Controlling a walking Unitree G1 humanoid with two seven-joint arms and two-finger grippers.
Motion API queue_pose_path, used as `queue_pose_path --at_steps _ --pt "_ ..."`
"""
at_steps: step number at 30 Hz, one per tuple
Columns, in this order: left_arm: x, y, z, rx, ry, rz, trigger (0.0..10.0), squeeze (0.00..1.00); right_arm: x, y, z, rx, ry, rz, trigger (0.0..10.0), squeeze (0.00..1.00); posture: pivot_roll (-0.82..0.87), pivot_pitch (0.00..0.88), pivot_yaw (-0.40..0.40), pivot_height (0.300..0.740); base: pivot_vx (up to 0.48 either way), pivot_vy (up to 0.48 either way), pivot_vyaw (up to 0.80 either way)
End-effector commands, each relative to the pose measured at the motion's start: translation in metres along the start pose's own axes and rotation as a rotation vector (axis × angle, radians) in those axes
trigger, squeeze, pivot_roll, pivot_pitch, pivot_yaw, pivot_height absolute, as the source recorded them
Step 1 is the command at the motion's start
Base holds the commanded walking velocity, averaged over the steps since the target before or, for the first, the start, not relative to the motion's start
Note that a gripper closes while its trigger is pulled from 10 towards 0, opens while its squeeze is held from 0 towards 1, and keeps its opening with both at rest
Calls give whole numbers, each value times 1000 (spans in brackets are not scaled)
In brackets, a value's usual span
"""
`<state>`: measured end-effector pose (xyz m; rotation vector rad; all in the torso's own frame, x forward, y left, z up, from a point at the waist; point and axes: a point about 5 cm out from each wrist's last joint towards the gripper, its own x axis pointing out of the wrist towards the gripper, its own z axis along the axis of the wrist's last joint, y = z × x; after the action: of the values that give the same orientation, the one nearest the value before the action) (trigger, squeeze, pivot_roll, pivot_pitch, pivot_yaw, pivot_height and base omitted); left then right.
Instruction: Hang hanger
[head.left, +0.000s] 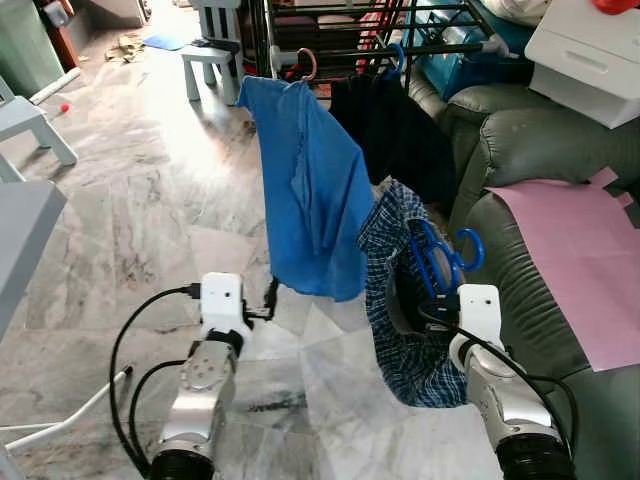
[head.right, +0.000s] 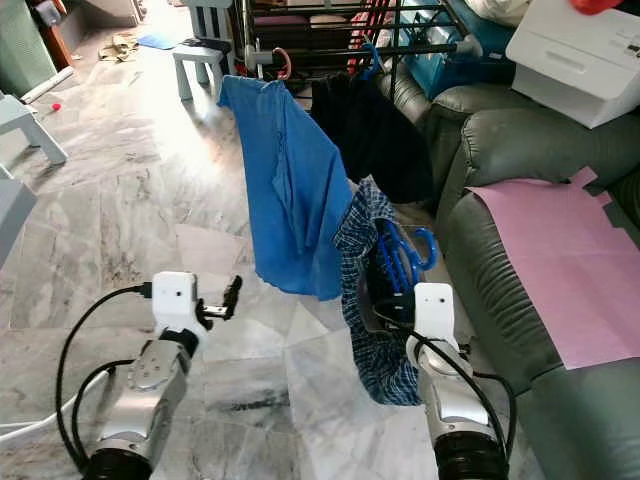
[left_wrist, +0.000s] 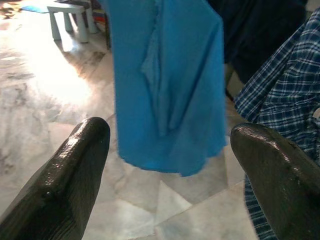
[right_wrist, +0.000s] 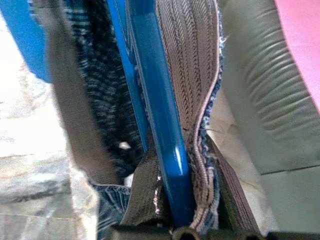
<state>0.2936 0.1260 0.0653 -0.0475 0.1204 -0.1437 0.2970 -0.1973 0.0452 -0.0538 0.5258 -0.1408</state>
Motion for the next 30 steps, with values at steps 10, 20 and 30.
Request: queue_pose_path --at_steps 10,20,30 --pt "-1 -8 -4 -17 12 -33 10000 0 2 0 11 22 -15 -7 10000 0 -6 40 -24 740 350 0 -720" --pt "1 -10 -4 -20 13 -45 10000 0 1 6 8 20 -4 7 10000 0 -10 44 -24 740 480 0 -800" --pt "4 -9 -2 0 6 -11 10000 0 3 8 18 -26 -53 30 10000 0 -9 45 -22 740 478 0 -58"
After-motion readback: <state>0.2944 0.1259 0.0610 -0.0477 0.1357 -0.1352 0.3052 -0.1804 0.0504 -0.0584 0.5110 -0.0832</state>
